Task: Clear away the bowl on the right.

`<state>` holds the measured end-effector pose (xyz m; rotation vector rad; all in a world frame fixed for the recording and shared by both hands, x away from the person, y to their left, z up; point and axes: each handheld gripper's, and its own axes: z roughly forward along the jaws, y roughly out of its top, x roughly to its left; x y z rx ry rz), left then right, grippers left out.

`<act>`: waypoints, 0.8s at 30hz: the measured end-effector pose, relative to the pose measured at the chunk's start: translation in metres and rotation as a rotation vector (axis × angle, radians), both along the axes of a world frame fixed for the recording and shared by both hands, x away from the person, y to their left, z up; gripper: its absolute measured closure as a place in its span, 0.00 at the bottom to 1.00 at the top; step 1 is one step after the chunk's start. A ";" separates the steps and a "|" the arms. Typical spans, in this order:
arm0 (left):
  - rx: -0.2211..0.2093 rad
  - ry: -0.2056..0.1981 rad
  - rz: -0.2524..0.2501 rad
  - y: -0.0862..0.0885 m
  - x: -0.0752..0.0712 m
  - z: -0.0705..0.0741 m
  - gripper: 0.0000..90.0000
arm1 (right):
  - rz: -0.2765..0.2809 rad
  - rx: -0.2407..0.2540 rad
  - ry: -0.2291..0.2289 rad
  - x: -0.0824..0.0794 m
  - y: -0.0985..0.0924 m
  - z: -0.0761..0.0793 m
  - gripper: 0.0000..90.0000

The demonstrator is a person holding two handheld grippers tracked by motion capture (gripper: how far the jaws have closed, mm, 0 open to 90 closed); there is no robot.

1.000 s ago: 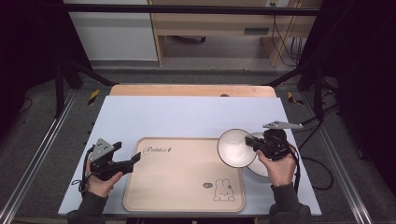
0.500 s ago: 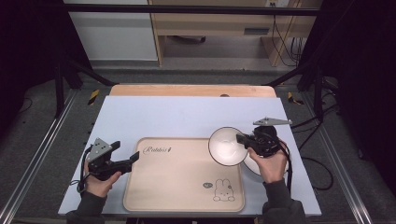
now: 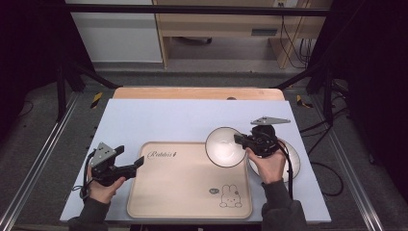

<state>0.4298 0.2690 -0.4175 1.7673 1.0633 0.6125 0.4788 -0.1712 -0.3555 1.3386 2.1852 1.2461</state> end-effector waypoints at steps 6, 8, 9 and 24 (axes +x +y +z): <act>0.001 -0.001 -0.004 0.000 0.000 0.000 0.16 | 0.019 0.014 0.000 0.009 0.018 -0.001 0.91; 0.002 0.000 -0.005 -0.001 0.000 0.000 0.16 | 0.024 0.019 0.001 0.012 0.023 -0.003 0.91; 0.003 0.000 -0.005 -0.001 0.000 0.000 0.16 | 0.027 0.017 0.003 0.014 0.026 -0.005 0.91; 0.002 0.001 -0.004 0.000 0.000 0.000 0.16 | 0.022 0.018 0.015 0.031 0.052 -0.019 0.91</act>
